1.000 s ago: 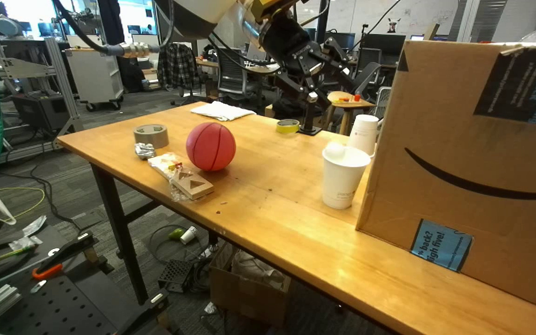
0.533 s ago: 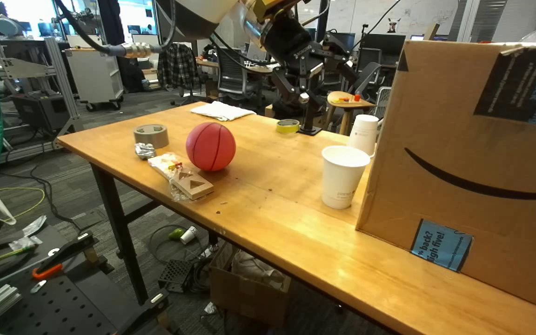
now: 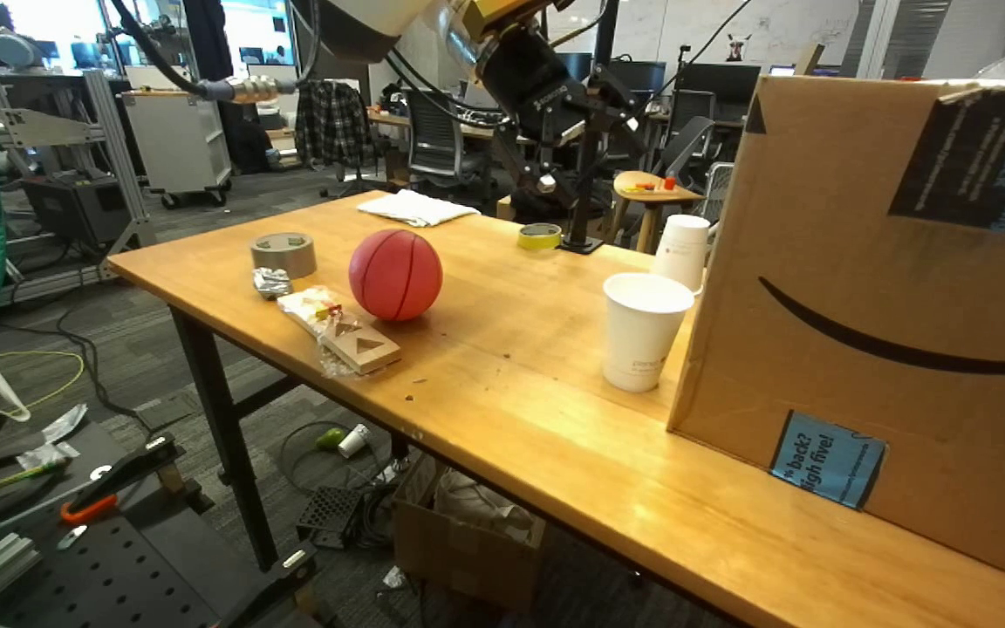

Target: Move the seal tape and pick up the white ball and put it in the cup, then pick up the red ball and place it on the seal tape

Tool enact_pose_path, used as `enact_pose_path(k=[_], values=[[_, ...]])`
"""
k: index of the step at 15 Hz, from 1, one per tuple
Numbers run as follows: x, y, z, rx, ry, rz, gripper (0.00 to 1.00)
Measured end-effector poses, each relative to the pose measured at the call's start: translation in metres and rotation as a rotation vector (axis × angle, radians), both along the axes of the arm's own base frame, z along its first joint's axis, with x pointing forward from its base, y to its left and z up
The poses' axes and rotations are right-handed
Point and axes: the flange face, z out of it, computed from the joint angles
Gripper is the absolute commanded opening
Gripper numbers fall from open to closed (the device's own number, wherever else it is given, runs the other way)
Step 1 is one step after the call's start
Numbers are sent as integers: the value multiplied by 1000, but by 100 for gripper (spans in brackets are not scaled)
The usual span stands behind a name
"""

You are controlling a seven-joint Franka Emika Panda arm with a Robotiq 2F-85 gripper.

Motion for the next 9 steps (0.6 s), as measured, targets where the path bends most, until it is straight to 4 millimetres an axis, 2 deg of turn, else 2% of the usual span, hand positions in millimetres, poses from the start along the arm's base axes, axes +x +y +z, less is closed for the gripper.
enact_pose_path(k=[5, 9], values=[[1, 31, -1, 142, -14, -49, 100], [-3, 65, -8, 293, 1, -94, 100]])
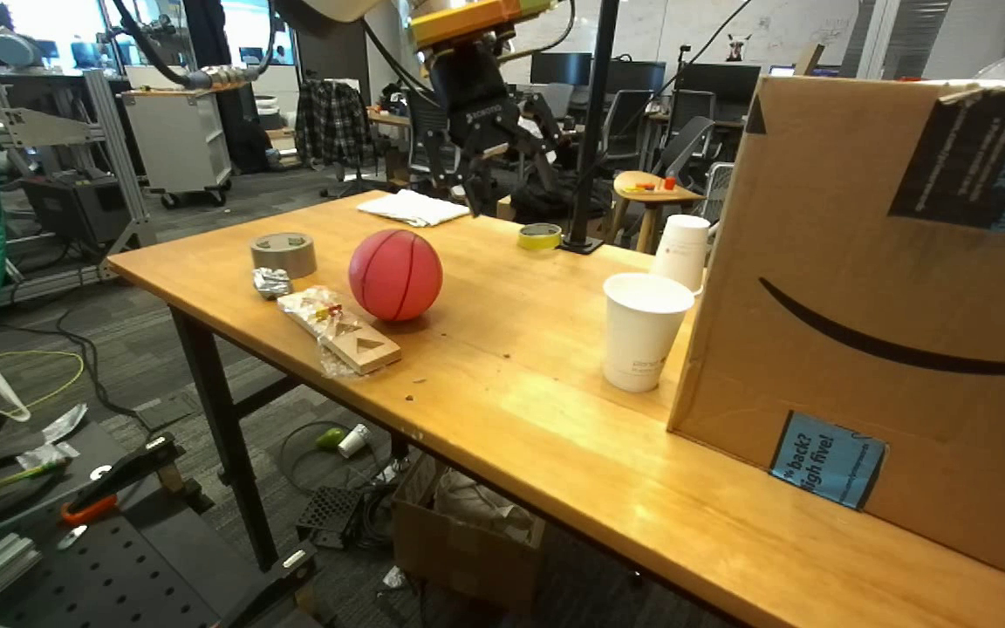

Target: Move the seal tape and pick up the white ball and put it in the cup, then pick up the red ball and place it on the seal tape

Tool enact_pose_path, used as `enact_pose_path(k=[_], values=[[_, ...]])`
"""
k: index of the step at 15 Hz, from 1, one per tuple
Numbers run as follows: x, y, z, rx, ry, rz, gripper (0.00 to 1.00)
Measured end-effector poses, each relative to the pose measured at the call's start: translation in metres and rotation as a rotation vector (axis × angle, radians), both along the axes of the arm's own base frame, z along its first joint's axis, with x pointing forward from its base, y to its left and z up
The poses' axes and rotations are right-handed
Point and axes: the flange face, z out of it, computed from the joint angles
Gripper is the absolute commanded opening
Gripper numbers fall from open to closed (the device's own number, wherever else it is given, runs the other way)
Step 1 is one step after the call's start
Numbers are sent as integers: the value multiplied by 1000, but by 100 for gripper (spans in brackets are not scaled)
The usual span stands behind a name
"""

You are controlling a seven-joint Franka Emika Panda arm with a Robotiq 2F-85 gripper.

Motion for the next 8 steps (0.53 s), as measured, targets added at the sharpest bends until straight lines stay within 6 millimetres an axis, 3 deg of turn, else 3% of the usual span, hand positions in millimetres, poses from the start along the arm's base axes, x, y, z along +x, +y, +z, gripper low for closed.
enact_pose_path(k=[8], values=[[-12, 79, 5, 249, 20, -19, 100]])
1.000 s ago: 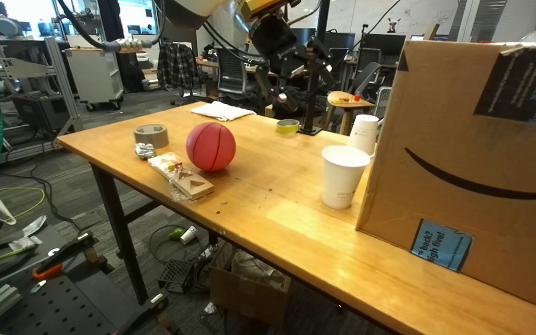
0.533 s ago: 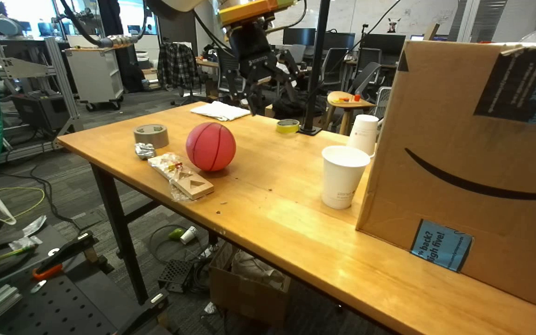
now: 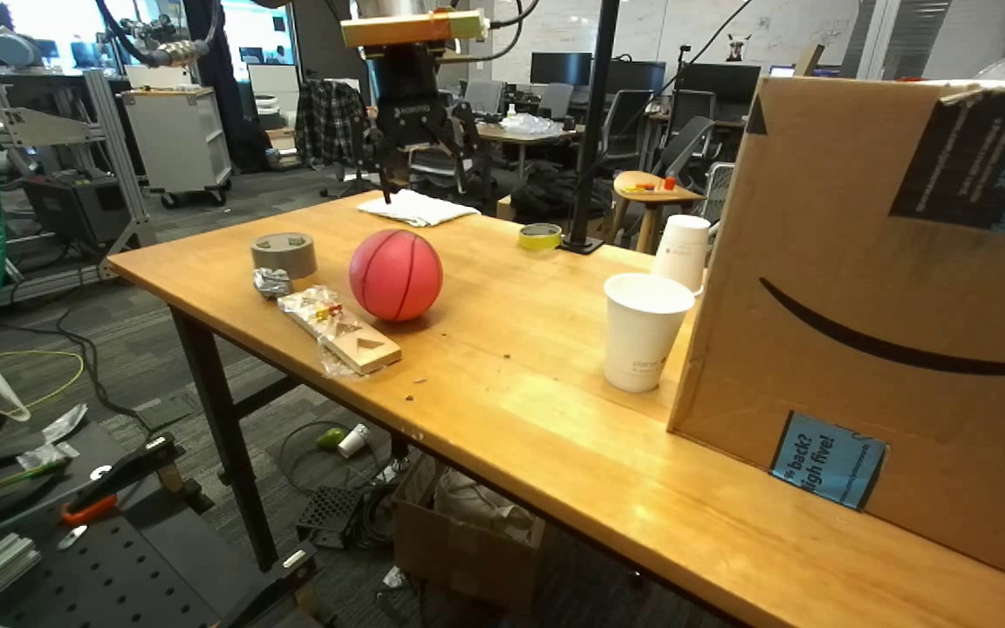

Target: Move the seal tape and pick up the white ball and put it in the cup, then pick up the red ball and place it on the seal tape

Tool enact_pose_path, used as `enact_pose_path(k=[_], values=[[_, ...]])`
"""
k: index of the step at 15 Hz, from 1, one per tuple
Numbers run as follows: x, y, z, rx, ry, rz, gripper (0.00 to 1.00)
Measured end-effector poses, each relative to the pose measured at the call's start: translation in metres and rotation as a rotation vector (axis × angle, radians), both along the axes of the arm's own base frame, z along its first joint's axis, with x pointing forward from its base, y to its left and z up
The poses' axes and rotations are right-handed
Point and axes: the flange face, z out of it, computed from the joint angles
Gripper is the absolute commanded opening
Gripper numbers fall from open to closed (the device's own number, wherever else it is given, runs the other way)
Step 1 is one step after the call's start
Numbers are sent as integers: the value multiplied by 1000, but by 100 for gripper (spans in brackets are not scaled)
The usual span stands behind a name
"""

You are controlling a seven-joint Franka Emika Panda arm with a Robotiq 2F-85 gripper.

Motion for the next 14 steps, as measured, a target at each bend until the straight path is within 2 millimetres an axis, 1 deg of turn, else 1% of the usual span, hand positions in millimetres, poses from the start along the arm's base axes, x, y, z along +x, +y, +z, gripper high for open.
enact_pose_path(k=[3, 6, 10, 14], values=[[-3, 13, 3, 40, 3, -1, 100], [-7, 16, 0, 40, 14, 5, 100], [-14, 17, -11, 51, 43, 3, 100], [-23, 23, -25, 81, 79, -3, 100]])
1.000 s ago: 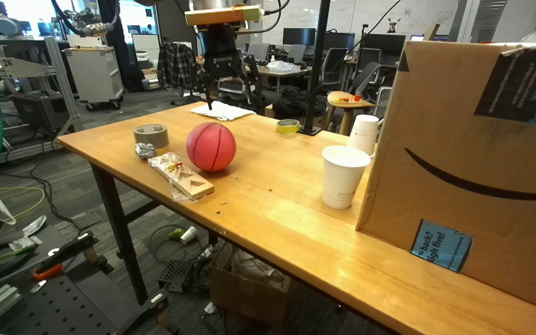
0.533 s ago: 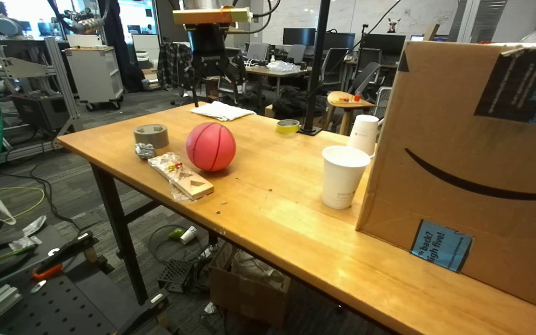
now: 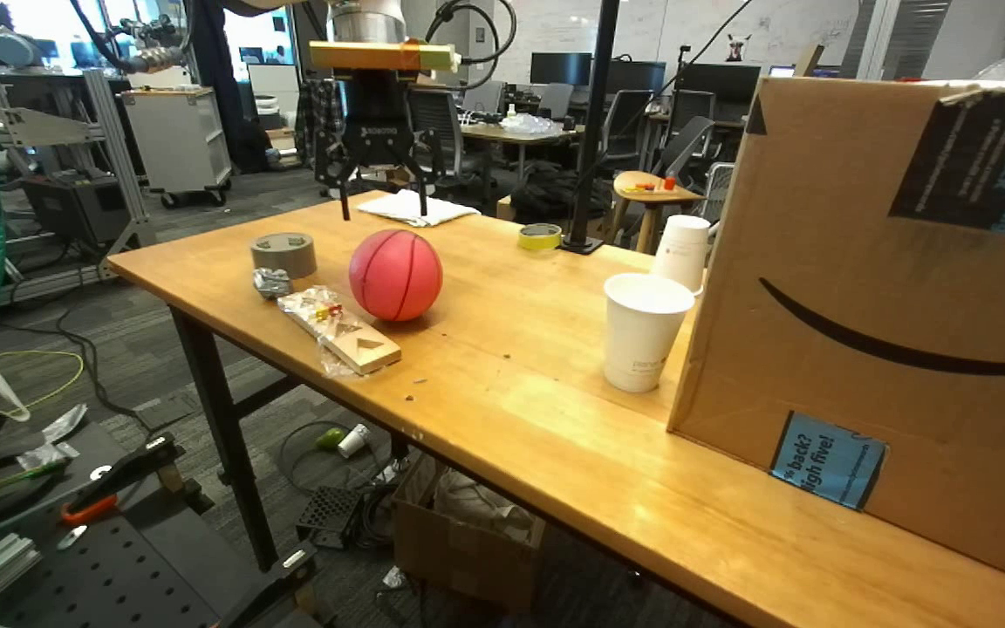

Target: Move the seal tape and pick up the white ball and put it in the cup, then pick up the red ball and place it on the seal tape

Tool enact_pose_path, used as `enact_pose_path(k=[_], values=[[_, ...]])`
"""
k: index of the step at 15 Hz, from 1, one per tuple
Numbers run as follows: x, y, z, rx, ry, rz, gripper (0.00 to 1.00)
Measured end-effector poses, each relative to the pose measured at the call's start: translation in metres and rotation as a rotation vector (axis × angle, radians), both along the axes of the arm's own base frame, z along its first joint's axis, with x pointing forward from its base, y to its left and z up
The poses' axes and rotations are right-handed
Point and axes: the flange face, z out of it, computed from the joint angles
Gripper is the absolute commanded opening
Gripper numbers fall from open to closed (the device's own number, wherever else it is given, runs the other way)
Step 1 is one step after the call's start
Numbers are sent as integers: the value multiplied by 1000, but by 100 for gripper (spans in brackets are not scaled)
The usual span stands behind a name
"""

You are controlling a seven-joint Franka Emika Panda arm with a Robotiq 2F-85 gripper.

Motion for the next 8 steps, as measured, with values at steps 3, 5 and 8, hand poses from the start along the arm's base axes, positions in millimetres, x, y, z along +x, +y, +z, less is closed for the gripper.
enact_pose_path(k=[3, 5, 8], values=[[-4, 5, -7, 18, 19, -4, 100], [-6, 7, -10, 25, 28, -3, 100], [-6, 7, -12, 27, 33, 3, 100]])
